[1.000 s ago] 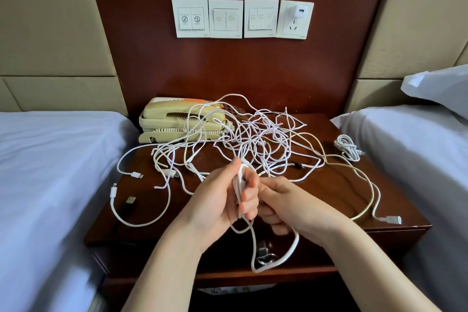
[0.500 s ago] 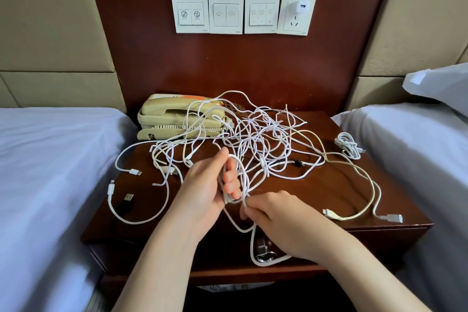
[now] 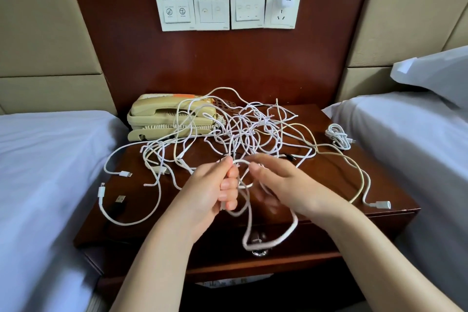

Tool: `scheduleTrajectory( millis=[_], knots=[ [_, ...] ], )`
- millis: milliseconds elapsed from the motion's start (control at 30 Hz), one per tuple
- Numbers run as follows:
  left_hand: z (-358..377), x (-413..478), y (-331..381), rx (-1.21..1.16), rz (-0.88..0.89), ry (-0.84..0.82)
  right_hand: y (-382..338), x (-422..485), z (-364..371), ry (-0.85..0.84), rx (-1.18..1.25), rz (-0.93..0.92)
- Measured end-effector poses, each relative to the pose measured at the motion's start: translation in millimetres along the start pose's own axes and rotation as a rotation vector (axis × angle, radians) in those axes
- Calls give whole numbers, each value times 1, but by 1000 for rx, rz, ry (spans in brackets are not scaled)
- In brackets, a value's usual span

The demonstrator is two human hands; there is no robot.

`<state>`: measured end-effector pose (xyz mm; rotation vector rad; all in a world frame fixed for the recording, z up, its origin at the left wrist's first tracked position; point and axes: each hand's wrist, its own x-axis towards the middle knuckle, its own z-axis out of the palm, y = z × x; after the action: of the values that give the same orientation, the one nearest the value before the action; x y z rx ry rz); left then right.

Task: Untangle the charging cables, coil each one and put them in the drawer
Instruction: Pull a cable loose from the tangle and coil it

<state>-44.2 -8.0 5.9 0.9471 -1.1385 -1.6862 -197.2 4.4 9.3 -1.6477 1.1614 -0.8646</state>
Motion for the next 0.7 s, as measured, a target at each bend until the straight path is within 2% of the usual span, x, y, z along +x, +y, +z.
scheduleTrajectory(
  millis=[100, 200, 300, 433, 567, 700],
  knots=[
    [3, 0, -4, 143, -7, -5, 2, 2, -1, 54, -11, -54],
    [6, -1, -2, 93, -73, -58, 4, 3, -1, 144, -191, -200],
    [8, -3, -1, 12, -143, -123, 8, 5, -1, 203, -210, -296],
    [10, -4, -3, -57, -155, -195, 15, 7, -2, 227, -157, -269],
    [12, -8, -2, -163, -64, -194, 16, 7, 1, 140, -117, -225],
    [12, -11, -1, -256, -26, -170, 17, 7, 4, 56, -203, -169]
  ],
)
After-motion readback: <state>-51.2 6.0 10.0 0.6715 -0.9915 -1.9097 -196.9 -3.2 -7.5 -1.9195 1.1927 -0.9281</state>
